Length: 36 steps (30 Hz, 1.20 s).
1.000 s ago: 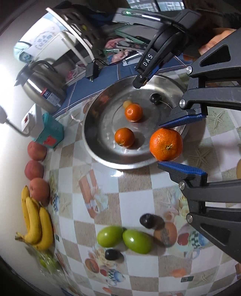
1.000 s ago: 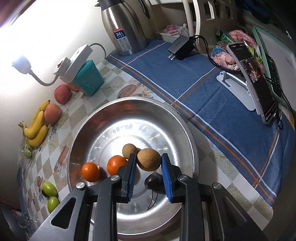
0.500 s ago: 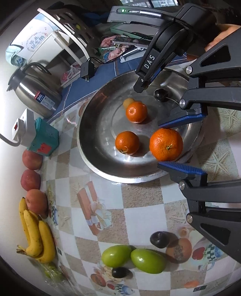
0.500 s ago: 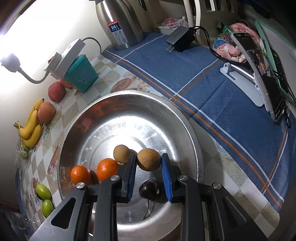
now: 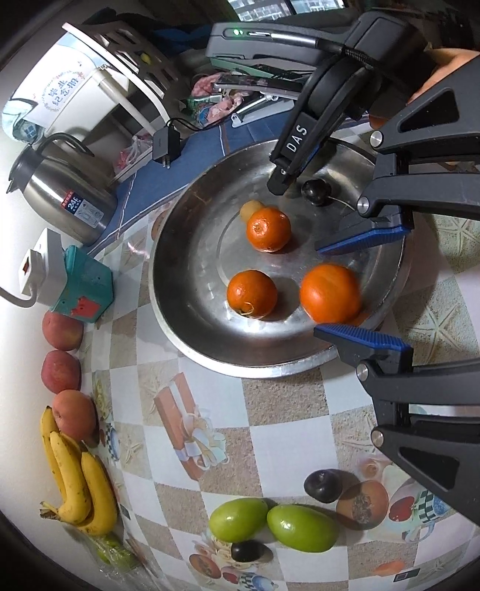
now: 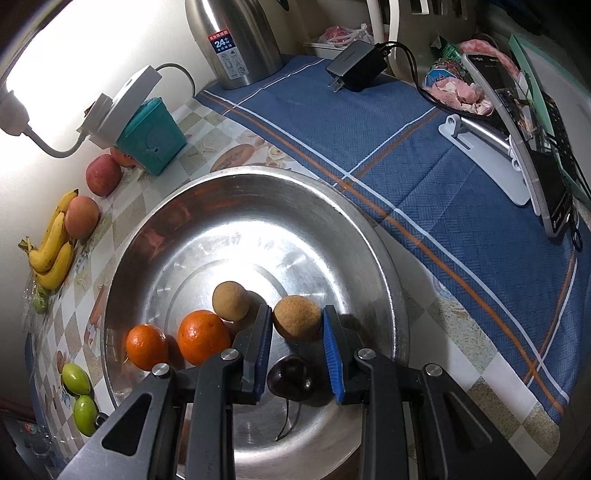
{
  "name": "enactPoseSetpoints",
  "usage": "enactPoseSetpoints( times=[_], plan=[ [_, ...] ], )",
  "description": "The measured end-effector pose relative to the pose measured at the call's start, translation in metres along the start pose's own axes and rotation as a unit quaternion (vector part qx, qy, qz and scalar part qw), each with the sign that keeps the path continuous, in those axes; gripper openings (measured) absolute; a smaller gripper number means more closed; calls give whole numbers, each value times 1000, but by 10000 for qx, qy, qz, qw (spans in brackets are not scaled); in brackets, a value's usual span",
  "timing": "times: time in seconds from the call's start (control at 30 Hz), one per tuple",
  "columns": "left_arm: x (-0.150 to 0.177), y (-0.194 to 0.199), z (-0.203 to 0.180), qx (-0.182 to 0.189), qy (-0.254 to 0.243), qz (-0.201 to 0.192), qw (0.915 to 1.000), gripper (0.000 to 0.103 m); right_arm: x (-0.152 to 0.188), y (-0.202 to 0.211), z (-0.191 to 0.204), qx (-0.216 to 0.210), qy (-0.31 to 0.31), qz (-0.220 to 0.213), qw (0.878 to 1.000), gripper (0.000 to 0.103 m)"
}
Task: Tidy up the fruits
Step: 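Open both tools to drop the brown fruit and orange into the tray, then move both tools back from the tray to the fruit cluster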
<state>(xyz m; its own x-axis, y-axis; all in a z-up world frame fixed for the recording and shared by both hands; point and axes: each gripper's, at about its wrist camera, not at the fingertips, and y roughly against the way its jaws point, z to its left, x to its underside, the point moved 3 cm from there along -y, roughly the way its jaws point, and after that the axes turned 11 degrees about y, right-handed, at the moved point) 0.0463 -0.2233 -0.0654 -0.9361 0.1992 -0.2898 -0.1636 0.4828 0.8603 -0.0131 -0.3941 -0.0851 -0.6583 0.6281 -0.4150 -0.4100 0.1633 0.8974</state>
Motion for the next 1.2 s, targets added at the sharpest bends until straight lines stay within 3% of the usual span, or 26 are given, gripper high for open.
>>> enactPoseSetpoints(
  times=[0.07, 0.57, 0.83, 1.03, 1.1, 1.2],
  plan=[
    [-1, 2, 0, 23, 6, -45, 10000, 57, 0, 0, 0, 6, -12, 2, 10000, 28],
    [-8, 23, -3, 63, -8, -224, 9997, 64, -4, 16, 2, 113, 72, -257, 9996, 35],
    [-15, 37, 14, -193, 317, -354, 9987, 65, -5, 33, 12, 102, 263, -429, 9987, 35],
    [-22, 46, 42, -760, 739, -440, 9934, 66, -2, 41, 26, 71, 467, -425, 9980, 35],
    [-22, 46, 53, -1001, 907, -389, 9901, 71, -1, 44, 31, 56, 542, -452, 9975, 35],
    [-20, 46, 70, -1102, 1191, -253, 9864, 80, 0, 46, 38, 3, 659, -471, 9967, 50]
  ],
)
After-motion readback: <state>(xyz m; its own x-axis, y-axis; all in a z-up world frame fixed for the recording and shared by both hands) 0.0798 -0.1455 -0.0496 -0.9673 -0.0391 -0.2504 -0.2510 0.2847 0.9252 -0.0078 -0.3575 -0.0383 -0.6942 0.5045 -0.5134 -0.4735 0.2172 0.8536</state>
